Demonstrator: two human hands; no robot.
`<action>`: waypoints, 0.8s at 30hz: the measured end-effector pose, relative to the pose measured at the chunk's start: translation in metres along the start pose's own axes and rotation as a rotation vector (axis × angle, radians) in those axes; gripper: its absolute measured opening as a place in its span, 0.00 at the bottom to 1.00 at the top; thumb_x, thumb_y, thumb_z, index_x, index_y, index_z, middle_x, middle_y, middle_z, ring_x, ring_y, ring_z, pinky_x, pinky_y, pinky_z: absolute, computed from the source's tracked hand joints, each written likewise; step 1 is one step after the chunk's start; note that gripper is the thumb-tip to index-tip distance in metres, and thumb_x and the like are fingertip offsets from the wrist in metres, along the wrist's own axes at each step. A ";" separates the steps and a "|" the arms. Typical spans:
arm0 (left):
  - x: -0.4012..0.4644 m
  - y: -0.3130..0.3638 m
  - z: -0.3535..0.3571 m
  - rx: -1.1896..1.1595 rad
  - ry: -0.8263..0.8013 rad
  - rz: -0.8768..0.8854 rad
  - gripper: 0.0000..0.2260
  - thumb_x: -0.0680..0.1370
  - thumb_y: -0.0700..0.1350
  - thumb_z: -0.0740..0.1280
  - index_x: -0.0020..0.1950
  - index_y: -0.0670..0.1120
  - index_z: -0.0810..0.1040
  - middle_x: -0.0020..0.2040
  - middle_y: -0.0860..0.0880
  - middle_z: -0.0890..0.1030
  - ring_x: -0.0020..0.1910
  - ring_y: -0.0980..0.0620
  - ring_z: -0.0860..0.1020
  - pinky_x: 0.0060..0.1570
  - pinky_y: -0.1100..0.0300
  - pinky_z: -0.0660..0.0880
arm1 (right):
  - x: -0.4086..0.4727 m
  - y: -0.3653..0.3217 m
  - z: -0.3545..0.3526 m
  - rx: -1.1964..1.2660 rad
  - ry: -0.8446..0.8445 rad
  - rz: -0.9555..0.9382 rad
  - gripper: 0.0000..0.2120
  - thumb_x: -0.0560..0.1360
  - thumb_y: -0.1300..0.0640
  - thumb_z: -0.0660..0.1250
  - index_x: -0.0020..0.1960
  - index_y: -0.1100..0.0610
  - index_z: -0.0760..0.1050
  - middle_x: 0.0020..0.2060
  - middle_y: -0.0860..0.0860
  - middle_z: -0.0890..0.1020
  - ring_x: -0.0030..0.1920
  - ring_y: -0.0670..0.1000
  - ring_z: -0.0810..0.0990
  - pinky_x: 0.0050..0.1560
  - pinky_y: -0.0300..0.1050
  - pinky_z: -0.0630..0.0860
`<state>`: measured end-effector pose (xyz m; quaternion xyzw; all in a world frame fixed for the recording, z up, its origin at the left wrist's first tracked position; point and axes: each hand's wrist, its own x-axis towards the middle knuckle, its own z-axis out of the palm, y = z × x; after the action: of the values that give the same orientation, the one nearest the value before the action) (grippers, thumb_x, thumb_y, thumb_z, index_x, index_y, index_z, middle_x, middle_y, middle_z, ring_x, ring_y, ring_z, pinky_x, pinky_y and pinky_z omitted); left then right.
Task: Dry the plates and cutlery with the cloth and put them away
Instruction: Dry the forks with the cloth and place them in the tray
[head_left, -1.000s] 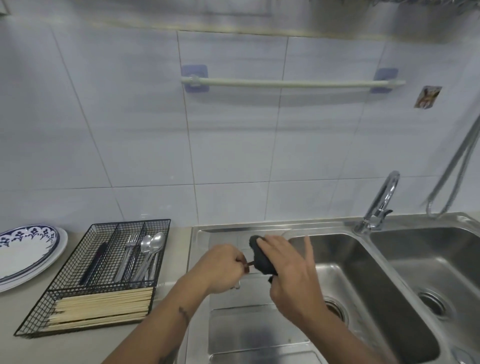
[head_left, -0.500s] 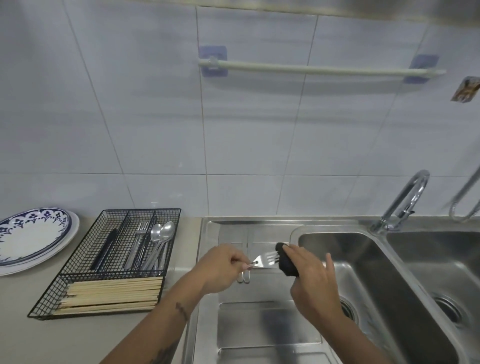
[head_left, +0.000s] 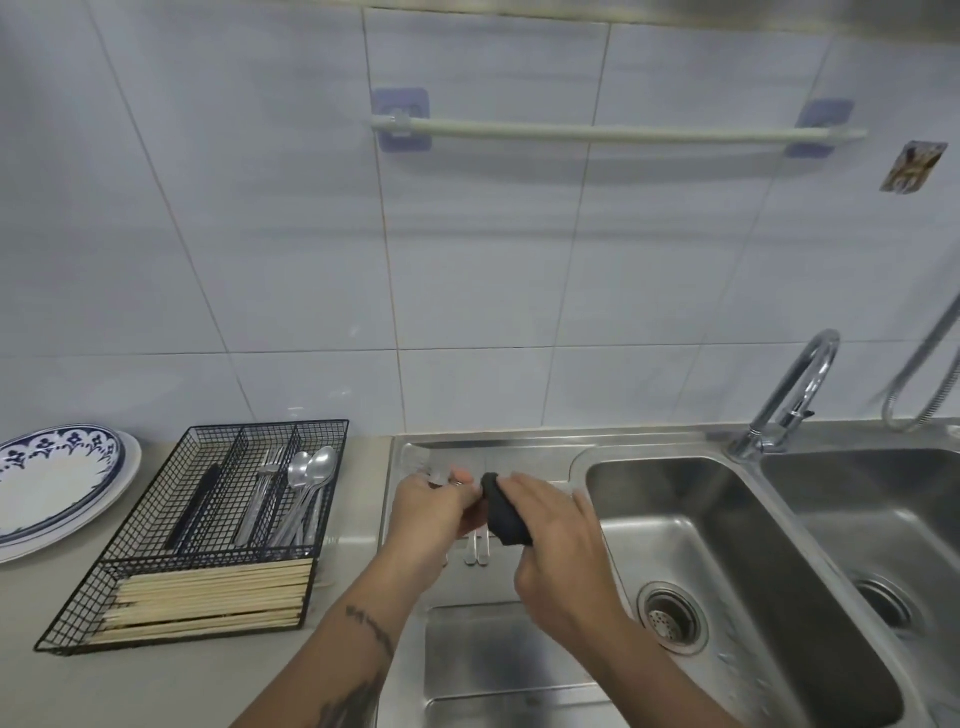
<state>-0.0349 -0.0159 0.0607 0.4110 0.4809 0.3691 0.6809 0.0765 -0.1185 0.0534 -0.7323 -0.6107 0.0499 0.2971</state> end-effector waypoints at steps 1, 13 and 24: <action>-0.001 0.002 0.000 -0.057 0.012 0.000 0.06 0.77 0.30 0.69 0.43 0.38 0.77 0.39 0.38 0.84 0.39 0.43 0.86 0.46 0.50 0.84 | -0.002 0.003 0.003 -0.041 -0.049 -0.012 0.37 0.68 0.66 0.59 0.76 0.48 0.64 0.74 0.44 0.67 0.74 0.47 0.63 0.77 0.53 0.46; -0.002 -0.003 -0.001 -0.161 0.026 0.080 0.02 0.77 0.31 0.70 0.47 0.36 0.79 0.41 0.38 0.85 0.43 0.42 0.87 0.41 0.57 0.83 | -0.002 0.022 0.002 -0.079 -0.048 0.034 0.38 0.68 0.63 0.65 0.76 0.48 0.64 0.75 0.45 0.66 0.76 0.48 0.60 0.76 0.56 0.43; -0.001 -0.018 -0.001 0.007 0.108 0.100 0.08 0.78 0.42 0.73 0.45 0.37 0.82 0.37 0.43 0.86 0.38 0.48 0.86 0.39 0.57 0.82 | 0.004 0.007 -0.004 0.071 0.093 0.040 0.36 0.65 0.69 0.57 0.72 0.51 0.71 0.69 0.46 0.73 0.71 0.47 0.69 0.76 0.57 0.48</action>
<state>-0.0339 -0.0234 0.0441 0.4164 0.4973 0.4224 0.6331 0.0854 -0.1167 0.0543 -0.7348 -0.5794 0.0436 0.3499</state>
